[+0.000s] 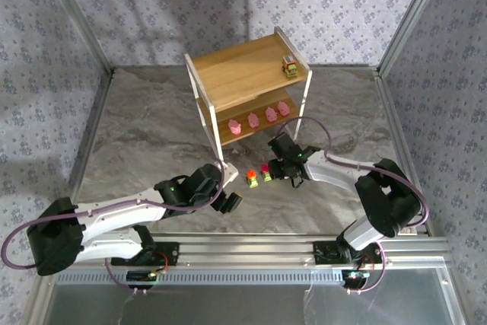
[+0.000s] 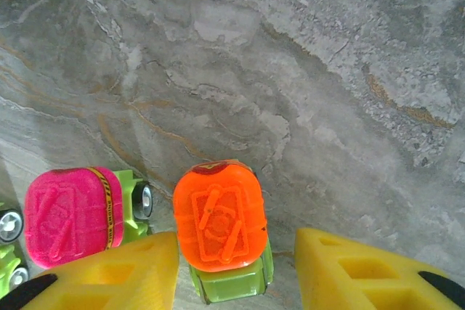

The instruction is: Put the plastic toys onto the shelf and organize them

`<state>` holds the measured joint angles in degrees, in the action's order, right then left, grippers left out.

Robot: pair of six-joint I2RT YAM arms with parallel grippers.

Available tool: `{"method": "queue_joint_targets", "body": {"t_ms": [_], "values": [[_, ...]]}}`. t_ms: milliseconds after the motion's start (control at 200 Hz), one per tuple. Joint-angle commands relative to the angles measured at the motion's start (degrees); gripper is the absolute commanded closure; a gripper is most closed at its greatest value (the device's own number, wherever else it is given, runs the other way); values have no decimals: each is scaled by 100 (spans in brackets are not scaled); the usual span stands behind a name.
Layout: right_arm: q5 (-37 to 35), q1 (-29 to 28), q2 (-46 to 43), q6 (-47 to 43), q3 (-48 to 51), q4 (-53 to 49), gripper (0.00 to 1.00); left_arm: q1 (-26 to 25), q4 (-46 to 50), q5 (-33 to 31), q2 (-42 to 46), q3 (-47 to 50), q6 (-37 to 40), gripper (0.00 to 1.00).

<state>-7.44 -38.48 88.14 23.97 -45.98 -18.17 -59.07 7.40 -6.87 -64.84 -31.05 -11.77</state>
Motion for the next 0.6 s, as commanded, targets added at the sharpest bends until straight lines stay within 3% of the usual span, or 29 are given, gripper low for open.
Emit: {"method": "queue_joint_targets", "body": {"t_ms": [0,595], "values": [[67,55,109,-89,71,12,52,-52,-20,-55,-28,-174,75,10],[143,220,103,-173,89,23,55,-52,-10,-68,-62,-183,73,10]]}}
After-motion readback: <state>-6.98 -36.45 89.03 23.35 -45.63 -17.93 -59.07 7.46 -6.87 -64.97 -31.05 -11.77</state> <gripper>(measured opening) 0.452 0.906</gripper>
